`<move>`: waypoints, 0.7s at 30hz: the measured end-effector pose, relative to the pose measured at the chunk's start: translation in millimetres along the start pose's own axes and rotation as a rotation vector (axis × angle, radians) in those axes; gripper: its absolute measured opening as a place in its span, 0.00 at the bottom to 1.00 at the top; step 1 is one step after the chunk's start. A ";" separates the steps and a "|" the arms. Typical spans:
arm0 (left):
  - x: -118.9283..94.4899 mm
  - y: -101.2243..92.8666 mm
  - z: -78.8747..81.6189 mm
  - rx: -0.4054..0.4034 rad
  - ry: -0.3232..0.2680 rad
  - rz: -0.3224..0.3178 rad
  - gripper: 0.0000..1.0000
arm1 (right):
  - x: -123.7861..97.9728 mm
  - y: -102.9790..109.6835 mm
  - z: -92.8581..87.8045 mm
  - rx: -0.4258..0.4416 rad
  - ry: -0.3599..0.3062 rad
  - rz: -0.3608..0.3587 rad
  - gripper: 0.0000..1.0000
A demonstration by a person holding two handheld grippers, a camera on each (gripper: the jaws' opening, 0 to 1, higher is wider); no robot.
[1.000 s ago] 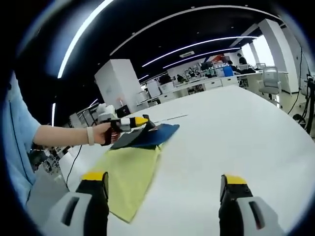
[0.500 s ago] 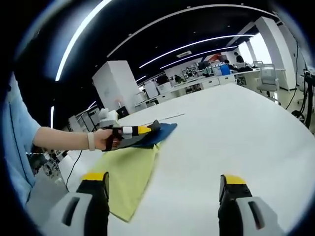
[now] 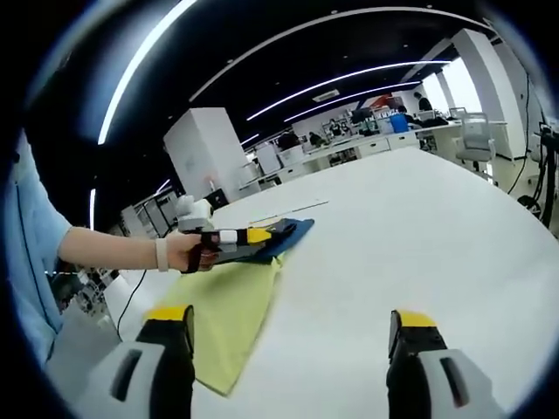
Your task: Fold the garment on the visible template until the final outline fits inside the template.
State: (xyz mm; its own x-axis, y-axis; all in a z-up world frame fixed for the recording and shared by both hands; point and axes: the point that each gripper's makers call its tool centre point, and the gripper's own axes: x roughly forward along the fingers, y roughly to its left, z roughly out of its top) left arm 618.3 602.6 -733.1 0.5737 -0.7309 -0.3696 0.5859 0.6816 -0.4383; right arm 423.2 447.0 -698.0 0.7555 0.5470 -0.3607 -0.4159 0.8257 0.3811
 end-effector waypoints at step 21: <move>-22.3 5.1 7.4 0.125 0.027 0.002 0.99 | 3.1 10.8 0.3 -0.013 0.008 0.018 0.94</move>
State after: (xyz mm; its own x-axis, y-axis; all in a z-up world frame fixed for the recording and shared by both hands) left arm 612.7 622.5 -721.0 0.5606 -0.7288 -0.3931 0.6526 0.6810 -0.3321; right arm 421.2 457.6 -694.7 0.7434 0.5631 -0.3610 -0.4361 0.8172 0.3768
